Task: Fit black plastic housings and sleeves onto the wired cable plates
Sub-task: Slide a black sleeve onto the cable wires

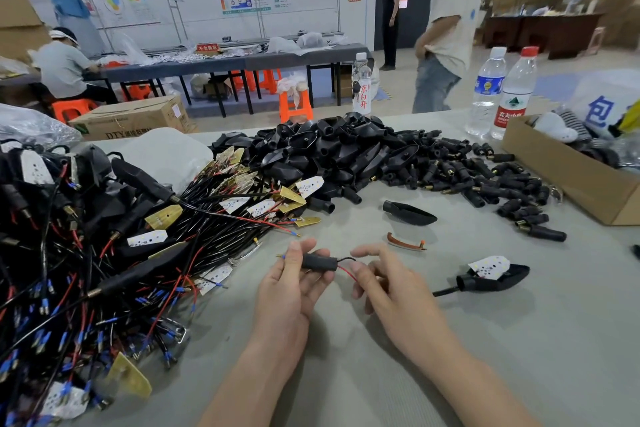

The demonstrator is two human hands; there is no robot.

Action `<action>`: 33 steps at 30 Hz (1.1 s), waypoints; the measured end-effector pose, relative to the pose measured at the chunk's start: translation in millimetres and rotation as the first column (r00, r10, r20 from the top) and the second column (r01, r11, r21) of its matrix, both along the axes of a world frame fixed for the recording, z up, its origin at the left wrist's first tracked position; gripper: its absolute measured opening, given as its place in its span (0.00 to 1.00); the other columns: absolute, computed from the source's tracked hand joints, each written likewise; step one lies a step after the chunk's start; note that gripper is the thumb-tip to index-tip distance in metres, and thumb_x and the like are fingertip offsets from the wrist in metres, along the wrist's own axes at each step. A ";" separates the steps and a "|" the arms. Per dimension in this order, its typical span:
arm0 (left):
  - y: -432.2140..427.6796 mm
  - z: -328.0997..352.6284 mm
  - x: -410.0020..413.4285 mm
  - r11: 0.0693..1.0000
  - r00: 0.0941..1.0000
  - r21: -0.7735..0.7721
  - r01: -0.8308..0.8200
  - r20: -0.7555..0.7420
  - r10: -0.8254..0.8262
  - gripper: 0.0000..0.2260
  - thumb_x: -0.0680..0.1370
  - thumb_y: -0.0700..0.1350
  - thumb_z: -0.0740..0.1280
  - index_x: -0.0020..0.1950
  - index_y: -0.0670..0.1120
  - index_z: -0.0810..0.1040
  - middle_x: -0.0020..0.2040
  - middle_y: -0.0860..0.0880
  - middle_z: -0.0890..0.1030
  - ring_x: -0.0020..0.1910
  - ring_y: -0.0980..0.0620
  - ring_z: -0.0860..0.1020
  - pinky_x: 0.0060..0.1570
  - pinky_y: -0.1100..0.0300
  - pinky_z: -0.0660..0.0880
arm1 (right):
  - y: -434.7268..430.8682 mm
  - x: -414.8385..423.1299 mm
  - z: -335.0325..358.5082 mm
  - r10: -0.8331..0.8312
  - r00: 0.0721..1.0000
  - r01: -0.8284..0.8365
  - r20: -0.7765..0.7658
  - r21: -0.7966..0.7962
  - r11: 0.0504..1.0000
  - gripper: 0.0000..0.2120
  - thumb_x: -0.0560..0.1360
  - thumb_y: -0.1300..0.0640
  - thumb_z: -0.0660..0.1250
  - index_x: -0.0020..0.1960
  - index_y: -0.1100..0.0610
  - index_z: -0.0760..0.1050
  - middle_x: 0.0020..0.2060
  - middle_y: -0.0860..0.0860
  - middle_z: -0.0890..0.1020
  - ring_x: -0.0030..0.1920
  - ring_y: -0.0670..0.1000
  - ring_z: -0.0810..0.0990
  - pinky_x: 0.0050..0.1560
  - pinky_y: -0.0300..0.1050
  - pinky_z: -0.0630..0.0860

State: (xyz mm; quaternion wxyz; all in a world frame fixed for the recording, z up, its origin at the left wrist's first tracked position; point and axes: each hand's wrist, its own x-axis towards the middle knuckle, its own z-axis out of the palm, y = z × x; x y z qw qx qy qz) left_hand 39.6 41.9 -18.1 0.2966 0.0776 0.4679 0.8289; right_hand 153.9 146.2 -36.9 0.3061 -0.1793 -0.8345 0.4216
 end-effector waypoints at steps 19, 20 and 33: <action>-2.0 1.6 -2.3 1.000 0.999 0.015 -0.007 0.045 0.006 0.12 0.81 0.49 0.63 0.52 0.42 0.81 0.45 0.45 0.86 0.42 0.52 0.85 0.38 0.62 0.81 | 2.2 2.9 1.7 -0.037 0.999 0.036 0.014 0.080 0.996 0.08 0.78 0.51 0.69 0.55 0.41 0.80 0.49 0.30 0.80 0.51 0.37 0.79 0.48 0.27 0.70; -3.0 1.6 -3.7 1.000 0.999 0.013 -0.015 0.048 0.014 0.12 0.82 0.49 0.62 0.53 0.43 0.81 0.45 0.44 0.86 0.42 0.52 0.85 0.38 0.62 0.81 | 3.8 3.6 1.6 -0.044 0.999 0.042 0.026 0.082 0.996 0.06 0.78 0.50 0.69 0.54 0.42 0.81 0.48 0.31 0.80 0.49 0.38 0.79 0.46 0.29 0.71; 1.4 -0.9 1.0 0.997 0.998 -0.047 0.059 -0.017 -0.060 0.15 0.83 0.50 0.61 0.56 0.41 0.81 0.44 0.40 0.86 0.42 0.47 0.85 0.39 0.59 0.81 | 8.5 8.0 5.1 -0.063 0.997 0.055 0.049 0.153 0.987 0.10 0.77 0.47 0.69 0.57 0.42 0.80 0.46 0.36 0.83 0.51 0.39 0.79 0.51 0.32 0.72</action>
